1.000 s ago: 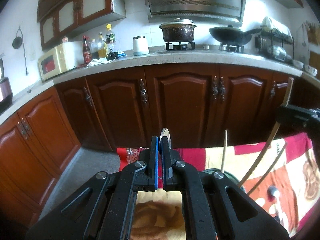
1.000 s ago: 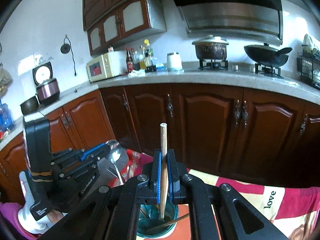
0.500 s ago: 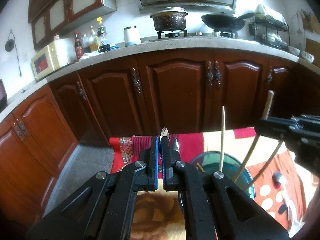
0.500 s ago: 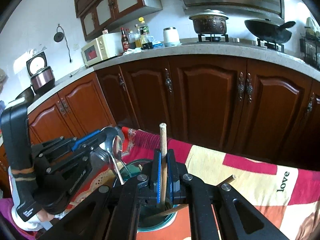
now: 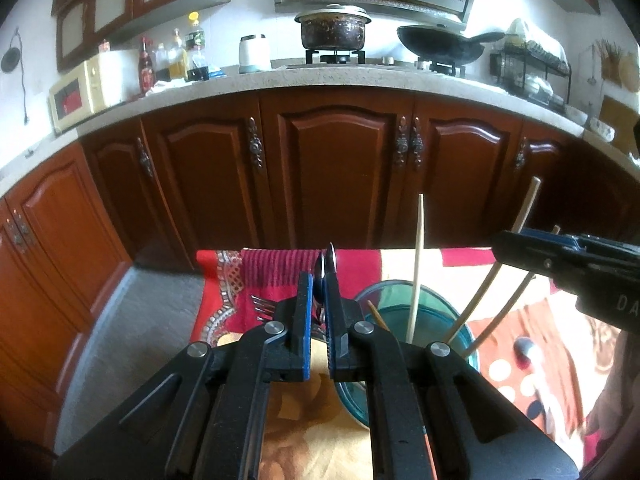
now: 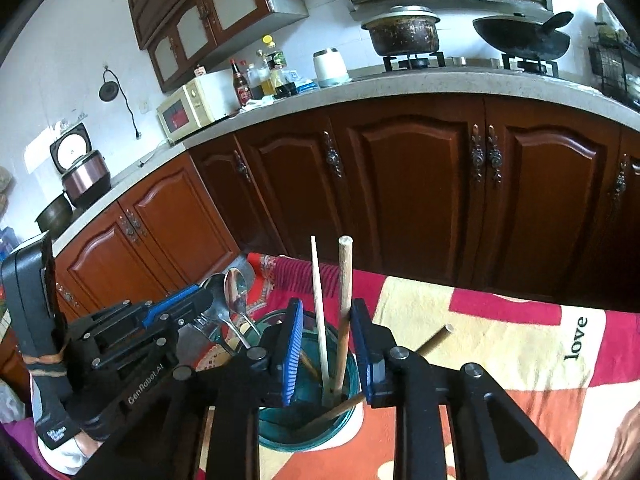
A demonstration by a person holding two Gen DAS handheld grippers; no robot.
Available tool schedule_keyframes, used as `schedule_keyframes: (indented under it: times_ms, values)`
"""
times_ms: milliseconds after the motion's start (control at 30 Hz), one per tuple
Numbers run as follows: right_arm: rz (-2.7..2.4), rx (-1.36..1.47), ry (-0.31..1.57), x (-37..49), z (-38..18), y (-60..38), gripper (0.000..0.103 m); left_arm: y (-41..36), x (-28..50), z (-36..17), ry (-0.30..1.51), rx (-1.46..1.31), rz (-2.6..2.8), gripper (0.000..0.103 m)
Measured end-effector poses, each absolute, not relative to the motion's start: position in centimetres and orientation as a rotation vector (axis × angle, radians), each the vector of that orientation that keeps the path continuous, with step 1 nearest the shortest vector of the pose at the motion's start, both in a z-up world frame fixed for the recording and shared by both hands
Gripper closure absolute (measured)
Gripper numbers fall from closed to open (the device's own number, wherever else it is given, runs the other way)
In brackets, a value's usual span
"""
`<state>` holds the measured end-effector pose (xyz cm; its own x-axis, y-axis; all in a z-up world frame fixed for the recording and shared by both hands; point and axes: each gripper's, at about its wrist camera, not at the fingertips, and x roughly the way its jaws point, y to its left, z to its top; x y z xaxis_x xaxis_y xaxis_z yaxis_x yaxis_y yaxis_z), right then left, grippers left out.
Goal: Organize utensils
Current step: 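Lower the spoon and chopstick into the cup and open both grippers, then move both open grippers back over the remaining silver and white spoons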
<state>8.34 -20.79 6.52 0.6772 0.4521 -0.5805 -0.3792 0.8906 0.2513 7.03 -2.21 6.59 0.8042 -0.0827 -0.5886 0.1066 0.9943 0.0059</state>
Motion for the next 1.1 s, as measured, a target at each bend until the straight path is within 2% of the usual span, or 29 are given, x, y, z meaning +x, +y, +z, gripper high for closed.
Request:
schedule_keyframes:
  times_ms: [100,167,200,600,700,767,1100]
  values:
    - [0.464,0.113,0.679,7.8,6.8,-21.1,0.079,-1.9,6.4,7.1,0.622,0.025,-0.102,0.09]
    - [0.465,0.118,0.671,7.2,7.0,-21.5,0.076,-1.6,5.9,7.7,0.608,0.007,-0.109,0.075]
    - [0.464,0.121,0.668,7.0,7.0,-21.6,0.074,-1.5,5.6,8.0,0.602,0.001,-0.108,0.074]
    - [0.458,0.113,0.643,3.6,8.5,-22.2,0.071,-1.2,3.0,10.1,0.577,-0.004,-0.084,0.072]
    - [0.454,0.099,0.629,2.3,8.9,-22.2,0.069,-1.2,1.9,10.9,0.558,0.002,-0.078,0.067]
    - [0.448,0.092,0.623,1.4,9.2,-22.2,0.063,-1.4,1.1,11.4,0.547,0.007,-0.079,0.065]
    - [0.419,0.077,0.612,-2.7,9.2,-23.5,0.062,-3.3,-2.7,13.1,0.509,0.027,-0.122,0.061]
